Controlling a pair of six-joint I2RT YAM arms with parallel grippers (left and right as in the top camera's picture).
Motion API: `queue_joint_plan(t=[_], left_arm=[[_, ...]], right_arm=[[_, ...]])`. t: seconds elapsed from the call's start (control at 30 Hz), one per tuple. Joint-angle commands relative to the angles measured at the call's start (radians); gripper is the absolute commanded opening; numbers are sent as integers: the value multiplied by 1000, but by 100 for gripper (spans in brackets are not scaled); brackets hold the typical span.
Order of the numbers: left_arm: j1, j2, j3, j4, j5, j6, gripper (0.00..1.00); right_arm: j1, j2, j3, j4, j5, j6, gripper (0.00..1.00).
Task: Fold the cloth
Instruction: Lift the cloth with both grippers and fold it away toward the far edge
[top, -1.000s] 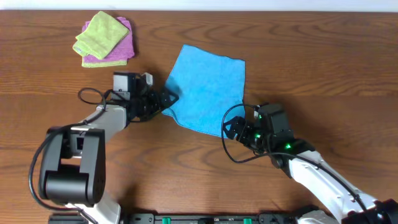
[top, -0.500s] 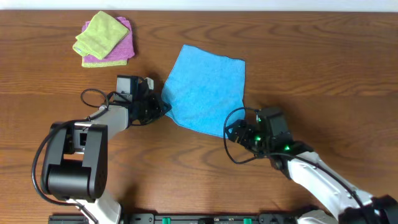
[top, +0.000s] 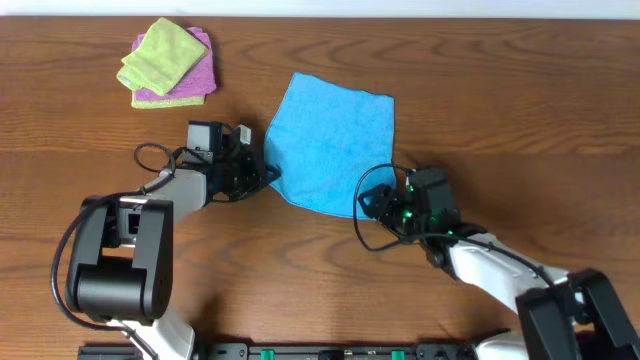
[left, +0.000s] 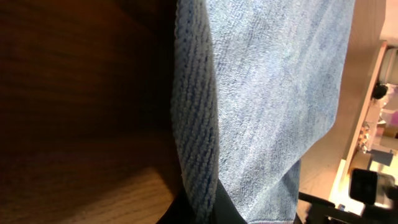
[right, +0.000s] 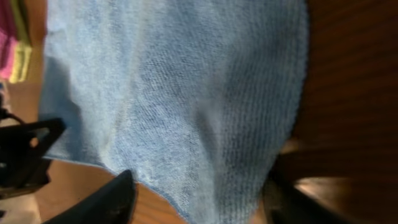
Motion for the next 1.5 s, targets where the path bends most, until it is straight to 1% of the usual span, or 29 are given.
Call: queue_joint_plan(t=[0.0, 0.03, 0.07, 0.1, 0.13, 0.3, 0.47, 0.57, 0.67, 0.73, 0.83, 0.9, 1.03, 1.33, 1.47], left_arm=[[-2, 11, -7, -3, 39, -4, 6], [-1, 11, -7, -3, 41, -4, 6], [0, 11, -7, -3, 42, -4, 6], [0, 11, -7, -2, 52, -3, 6], [0, 11, -6, -2, 67, -3, 6], [6, -24, -6, -3, 122, 4, 6], [47, -148, -5, -5, 122, -2, 6], [60, -227, 0, -6, 109, -58, 6], [56, -266, 31, 0, 63, -101, 6], [49, -271, 69, 17, 35, -130, 6], [36, -267, 134, 32, -33, -134, 6], [29, -266, 163, 32, -86, -134, 6], [24, -248, 183, 91, -148, -147, 6], [26, -130, 212, 284, -156, -217, 6], [26, -95, 280, 290, -156, -220, 6]], right_arm=[[-2, 52, -34, -34, 51, 16, 44], [-2, 52, -34, -33, 64, 16, 28], [-2, 52, -33, -33, 72, 16, 19], [-4, 52, -33, -31, 76, 16, 5], [-7, 52, -33, -25, 75, 15, 1], [-32, 9, -29, 44, -39, -48, 1], [-58, -142, 7, 44, -59, -64, 1], [-67, -212, 51, 44, -55, -96, 1], [-69, -222, 113, 41, -45, -130, 1], [-70, -217, 168, 17, -1, -157, 1], [-79, -198, 243, -9, 61, -201, 1], [-100, -175, 289, -9, 69, -226, 1], [-149, -78, 399, -11, 68, -268, 1], [-189, 151, 666, -19, 45, -344, 1], [-189, 203, 800, -71, 34, -394, 1]])
